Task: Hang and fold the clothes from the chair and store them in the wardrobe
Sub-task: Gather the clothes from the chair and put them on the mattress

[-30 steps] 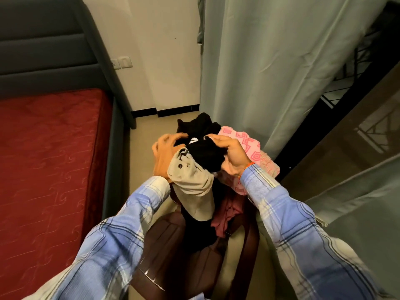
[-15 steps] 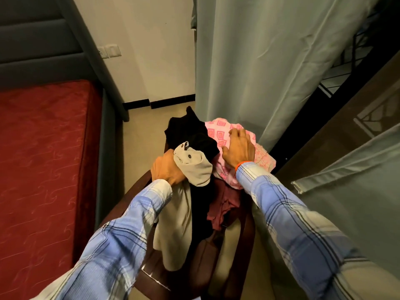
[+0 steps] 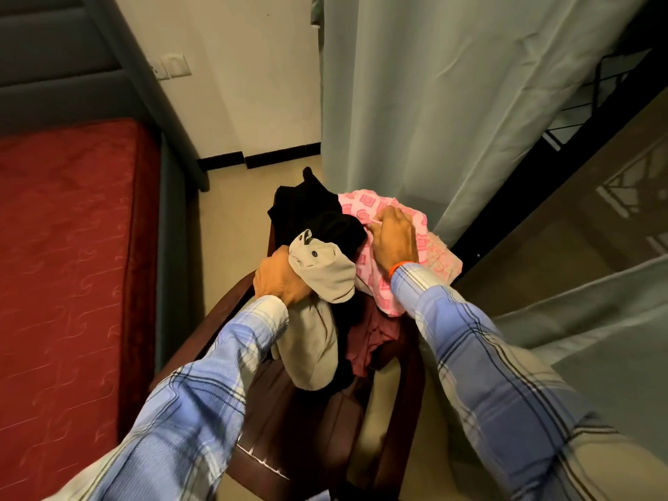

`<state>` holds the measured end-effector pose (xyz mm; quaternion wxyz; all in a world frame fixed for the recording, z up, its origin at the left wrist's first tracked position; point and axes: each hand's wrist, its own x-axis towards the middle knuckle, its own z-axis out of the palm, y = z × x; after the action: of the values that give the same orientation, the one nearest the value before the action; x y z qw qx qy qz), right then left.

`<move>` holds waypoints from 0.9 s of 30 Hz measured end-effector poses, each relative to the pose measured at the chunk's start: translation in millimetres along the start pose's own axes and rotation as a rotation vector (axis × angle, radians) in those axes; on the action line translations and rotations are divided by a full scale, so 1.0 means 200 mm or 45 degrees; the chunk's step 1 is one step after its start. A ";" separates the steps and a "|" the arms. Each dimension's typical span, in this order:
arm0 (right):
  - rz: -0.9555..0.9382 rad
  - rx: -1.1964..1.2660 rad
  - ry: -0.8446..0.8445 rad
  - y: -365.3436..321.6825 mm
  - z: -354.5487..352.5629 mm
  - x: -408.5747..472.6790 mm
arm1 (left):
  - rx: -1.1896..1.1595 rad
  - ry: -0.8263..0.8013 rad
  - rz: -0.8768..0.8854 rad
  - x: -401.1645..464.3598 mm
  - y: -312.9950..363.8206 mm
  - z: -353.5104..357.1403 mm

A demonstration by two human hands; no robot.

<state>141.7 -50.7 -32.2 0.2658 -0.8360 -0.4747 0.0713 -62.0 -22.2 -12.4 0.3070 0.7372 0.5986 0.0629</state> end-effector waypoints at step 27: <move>0.157 1.452 -0.683 -0.70 -0.15 -1.13 | -0.649 0.273 0.045 -0.90 -0.43 -0.45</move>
<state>-74.6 -193.4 34.2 0.5367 -0.5419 -0.3630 0.5353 -226.2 -146.3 63.8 0.4164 0.6355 0.5797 0.2945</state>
